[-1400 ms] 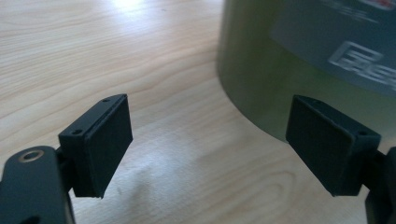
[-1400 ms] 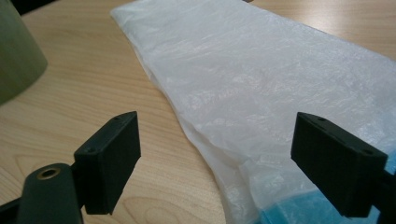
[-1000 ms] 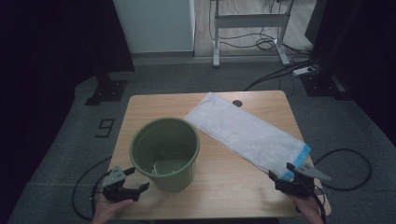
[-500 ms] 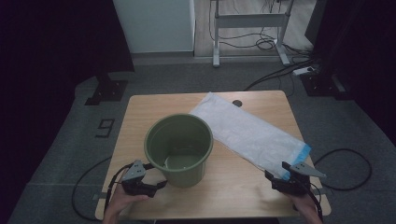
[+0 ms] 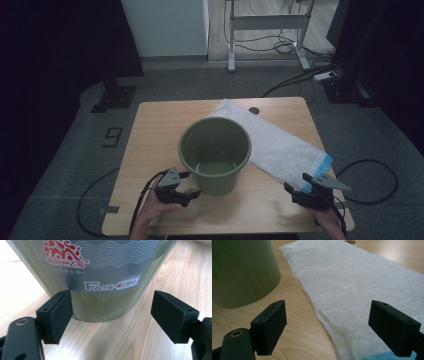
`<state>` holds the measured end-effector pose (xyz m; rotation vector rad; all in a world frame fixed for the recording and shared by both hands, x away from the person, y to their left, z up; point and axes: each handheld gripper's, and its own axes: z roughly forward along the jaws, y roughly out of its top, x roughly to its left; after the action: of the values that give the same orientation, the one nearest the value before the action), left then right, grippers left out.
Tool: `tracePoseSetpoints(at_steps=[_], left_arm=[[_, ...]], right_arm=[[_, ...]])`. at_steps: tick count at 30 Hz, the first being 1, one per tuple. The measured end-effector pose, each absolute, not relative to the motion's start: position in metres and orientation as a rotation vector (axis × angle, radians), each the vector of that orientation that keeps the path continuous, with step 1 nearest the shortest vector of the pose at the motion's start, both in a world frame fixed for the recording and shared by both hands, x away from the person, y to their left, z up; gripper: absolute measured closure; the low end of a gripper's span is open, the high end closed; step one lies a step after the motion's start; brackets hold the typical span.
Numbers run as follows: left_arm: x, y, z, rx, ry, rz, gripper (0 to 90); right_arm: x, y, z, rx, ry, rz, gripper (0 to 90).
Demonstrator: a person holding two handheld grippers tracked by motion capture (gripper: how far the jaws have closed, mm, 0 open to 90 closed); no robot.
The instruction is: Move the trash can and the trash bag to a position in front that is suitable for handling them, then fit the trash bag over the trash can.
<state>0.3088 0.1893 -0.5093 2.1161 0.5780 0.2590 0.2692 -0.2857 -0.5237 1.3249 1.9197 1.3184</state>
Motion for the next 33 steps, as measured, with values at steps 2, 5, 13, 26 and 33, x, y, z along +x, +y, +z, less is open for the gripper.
tracePoseSetpoints(at_steps=[2,5,13,26,33], left_arm=[[0.308,0.183,-0.509,2.116,0.569,0.258,17.8],[0.305,0.187,-0.507,2.12,0.58,0.282,17.9],[0.297,0.21,-0.501,2.13,0.645,0.359,17.6],[0.312,0.218,-0.504,2.092,0.755,0.301,17.8],[0.313,0.218,-0.507,2.1,0.778,0.3,17.8]], right_arm=[[0.268,-0.29,-0.523,1.337,1.903,1.322,14.6],[0.269,-0.29,-0.523,1.344,1.889,1.318,14.5],[0.281,-0.274,-0.517,1.329,1.878,1.269,14.7],[0.343,-0.229,-0.524,1.355,1.999,1.138,15.2],[0.376,-0.199,-0.525,1.344,2.079,1.085,16.2]])
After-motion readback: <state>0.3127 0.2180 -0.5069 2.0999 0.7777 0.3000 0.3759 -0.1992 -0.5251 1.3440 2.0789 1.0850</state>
